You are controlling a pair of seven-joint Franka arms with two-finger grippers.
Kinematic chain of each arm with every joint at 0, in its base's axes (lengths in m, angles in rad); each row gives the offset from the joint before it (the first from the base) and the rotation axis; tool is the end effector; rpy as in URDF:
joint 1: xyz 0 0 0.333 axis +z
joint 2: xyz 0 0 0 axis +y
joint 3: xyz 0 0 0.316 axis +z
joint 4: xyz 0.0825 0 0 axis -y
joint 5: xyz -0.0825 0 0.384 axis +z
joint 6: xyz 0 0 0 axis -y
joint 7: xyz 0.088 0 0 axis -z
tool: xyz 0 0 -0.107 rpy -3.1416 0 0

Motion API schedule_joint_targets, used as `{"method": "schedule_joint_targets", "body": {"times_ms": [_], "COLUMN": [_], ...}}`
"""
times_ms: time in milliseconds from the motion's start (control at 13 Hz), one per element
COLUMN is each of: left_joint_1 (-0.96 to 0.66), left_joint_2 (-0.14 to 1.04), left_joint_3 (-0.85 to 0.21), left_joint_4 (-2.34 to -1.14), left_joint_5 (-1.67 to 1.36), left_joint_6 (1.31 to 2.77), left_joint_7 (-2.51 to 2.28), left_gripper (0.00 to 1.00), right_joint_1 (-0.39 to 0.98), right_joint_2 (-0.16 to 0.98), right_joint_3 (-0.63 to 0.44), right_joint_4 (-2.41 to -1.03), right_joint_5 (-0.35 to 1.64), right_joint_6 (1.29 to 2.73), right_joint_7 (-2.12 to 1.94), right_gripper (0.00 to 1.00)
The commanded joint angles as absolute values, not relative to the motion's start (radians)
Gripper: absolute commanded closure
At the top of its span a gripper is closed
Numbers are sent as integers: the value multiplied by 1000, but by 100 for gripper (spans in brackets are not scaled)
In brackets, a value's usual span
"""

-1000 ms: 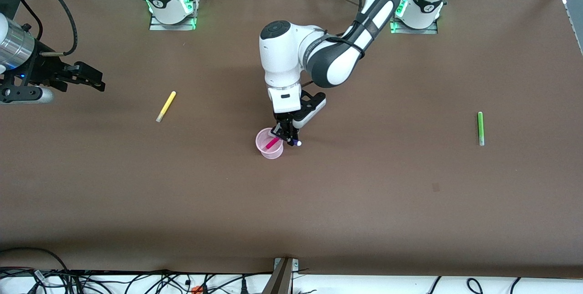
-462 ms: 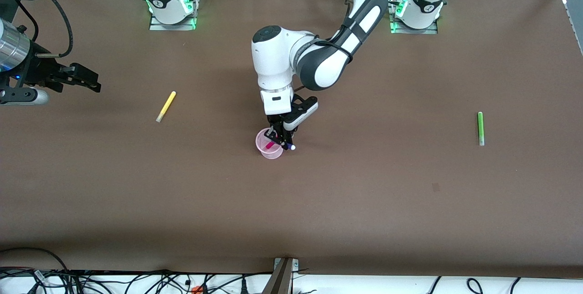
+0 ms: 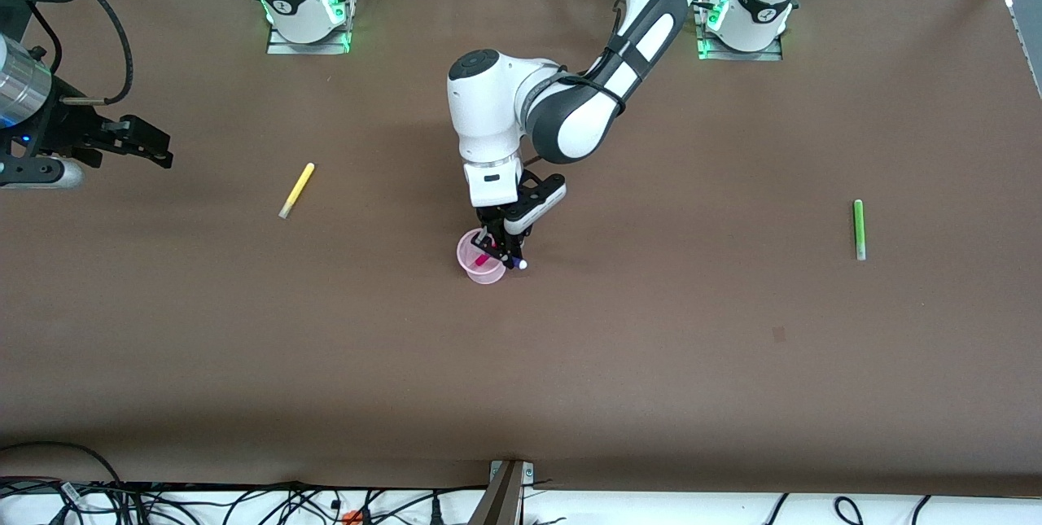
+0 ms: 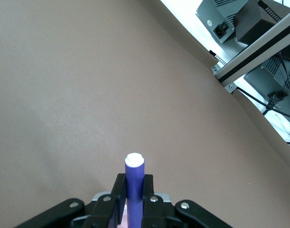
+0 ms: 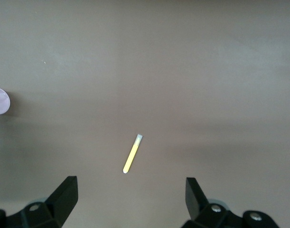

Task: Organize pens into pink holder with both arms
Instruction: 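Lower the purple marker into the pink cup with the left gripper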

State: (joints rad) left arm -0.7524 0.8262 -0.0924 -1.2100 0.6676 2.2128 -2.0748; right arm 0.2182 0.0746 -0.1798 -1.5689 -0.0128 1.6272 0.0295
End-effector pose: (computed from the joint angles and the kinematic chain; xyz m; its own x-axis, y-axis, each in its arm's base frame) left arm 0.5464 -0.5529 0.3047 0.5110 0.7635 0.3948 0.7037 -0.6354 0.3180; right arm 0.5802 0.0247 0.5886 0.9998 0.0099 -0.0143 0.0103 -0.9996 0.0265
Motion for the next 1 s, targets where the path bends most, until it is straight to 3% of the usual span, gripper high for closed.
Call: {"method": "schedule_joint_targets", "body": {"times_ms": [0, 769, 923], "left_joint_1": [-788, -831, -830], "left_joint_2": [864, 902, 900], "left_joint_3": [-58, -35, -35], "left_joint_4": [-1152, -1132, -1131], "left_joint_5": [721, 750, 749], "left_joint_6": [2206, 2206, 2206], "left_joint_7": [-2089, -2080, -2080], "left_gripper": [100, 100, 92], "right_joint_1": [198, 219, 219], "right_joint_2": [80, 97, 97], "right_joint_3": [-156, -150, -150], "right_joint_4": [-1532, -1532, -1532], "right_joint_5": [-26, -25, -26], "right_joint_6": [1620, 1620, 1621], "right_joint_7": [25, 38, 37], "right_gripper": [0, 0, 0]}}
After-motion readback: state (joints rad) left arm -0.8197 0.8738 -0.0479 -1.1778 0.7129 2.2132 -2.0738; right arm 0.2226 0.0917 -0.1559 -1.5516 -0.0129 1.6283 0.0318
